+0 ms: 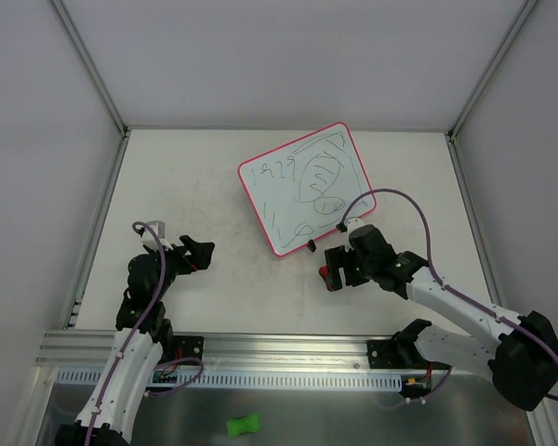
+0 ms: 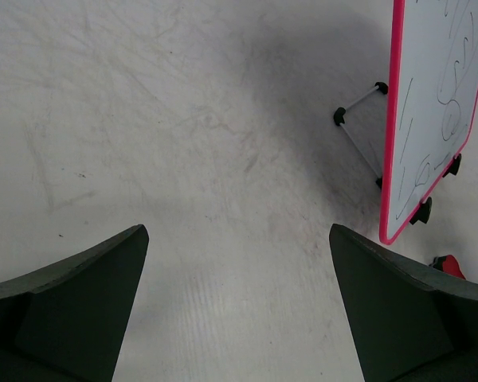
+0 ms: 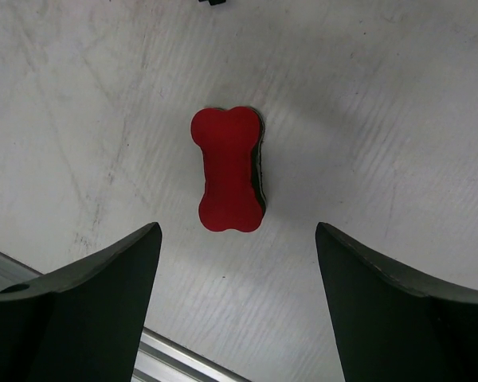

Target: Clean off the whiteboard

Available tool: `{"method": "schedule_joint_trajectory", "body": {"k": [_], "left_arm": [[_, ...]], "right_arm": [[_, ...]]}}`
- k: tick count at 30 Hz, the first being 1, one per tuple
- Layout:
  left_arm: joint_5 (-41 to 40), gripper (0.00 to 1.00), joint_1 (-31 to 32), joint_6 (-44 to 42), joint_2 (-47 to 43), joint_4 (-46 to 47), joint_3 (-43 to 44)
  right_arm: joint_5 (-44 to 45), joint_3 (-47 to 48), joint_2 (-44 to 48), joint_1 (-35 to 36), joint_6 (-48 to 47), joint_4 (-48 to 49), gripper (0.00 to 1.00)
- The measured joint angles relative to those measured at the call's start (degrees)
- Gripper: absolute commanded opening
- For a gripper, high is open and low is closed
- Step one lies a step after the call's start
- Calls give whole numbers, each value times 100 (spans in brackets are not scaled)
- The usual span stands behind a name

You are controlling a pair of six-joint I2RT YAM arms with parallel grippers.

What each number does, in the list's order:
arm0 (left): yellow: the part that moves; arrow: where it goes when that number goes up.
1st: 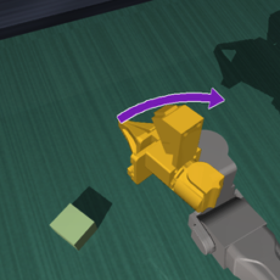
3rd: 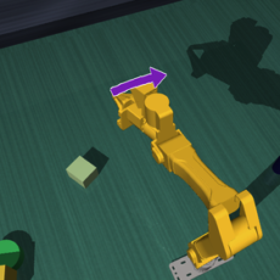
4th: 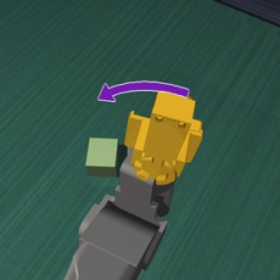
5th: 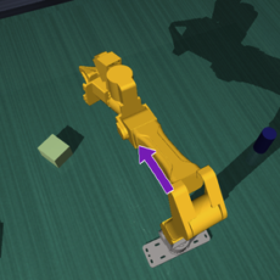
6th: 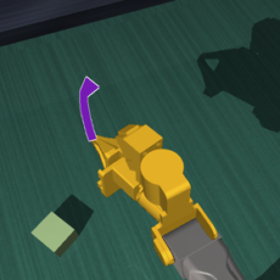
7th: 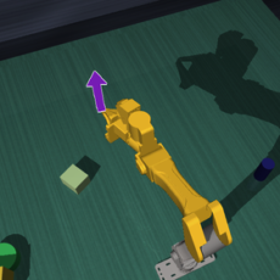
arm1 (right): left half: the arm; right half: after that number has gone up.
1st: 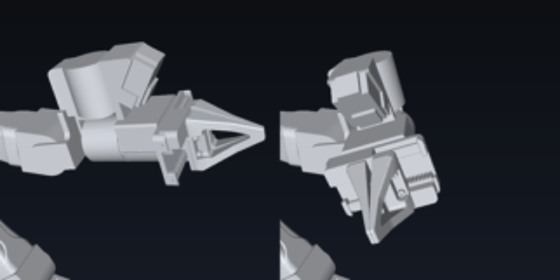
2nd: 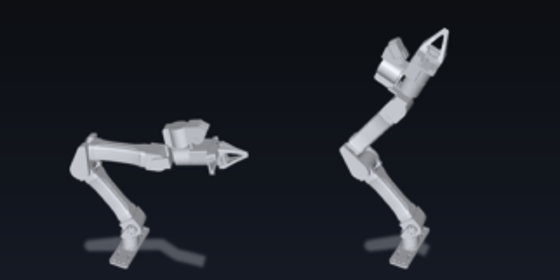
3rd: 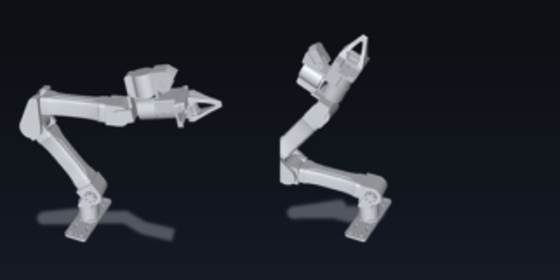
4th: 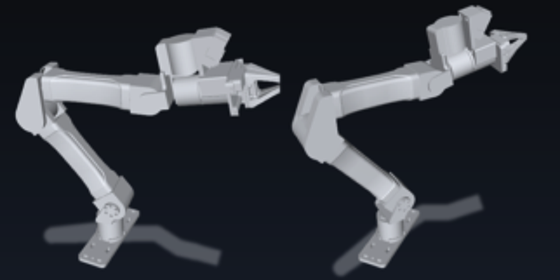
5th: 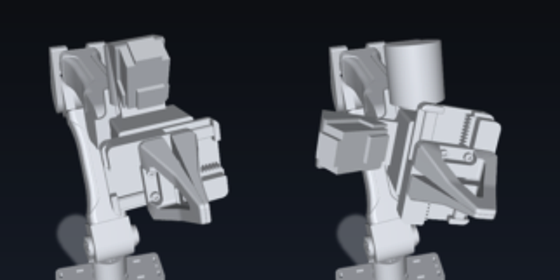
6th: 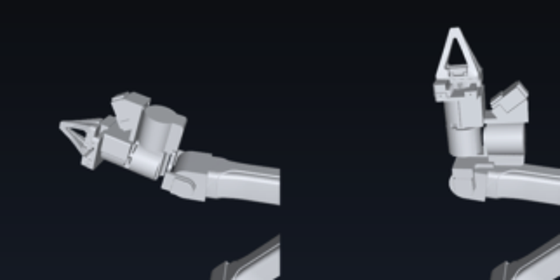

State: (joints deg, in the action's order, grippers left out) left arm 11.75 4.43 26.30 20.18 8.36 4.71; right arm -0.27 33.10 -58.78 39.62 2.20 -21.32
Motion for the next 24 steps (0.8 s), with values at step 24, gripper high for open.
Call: {"method": "schedule_joint_trajectory", "body": {"k": [24], "left_arm": [[-7, 99, 0, 2, 173, 2, 0]], "right_arm": [[431, 256, -1268, 455, -111, 313, 60]]}}
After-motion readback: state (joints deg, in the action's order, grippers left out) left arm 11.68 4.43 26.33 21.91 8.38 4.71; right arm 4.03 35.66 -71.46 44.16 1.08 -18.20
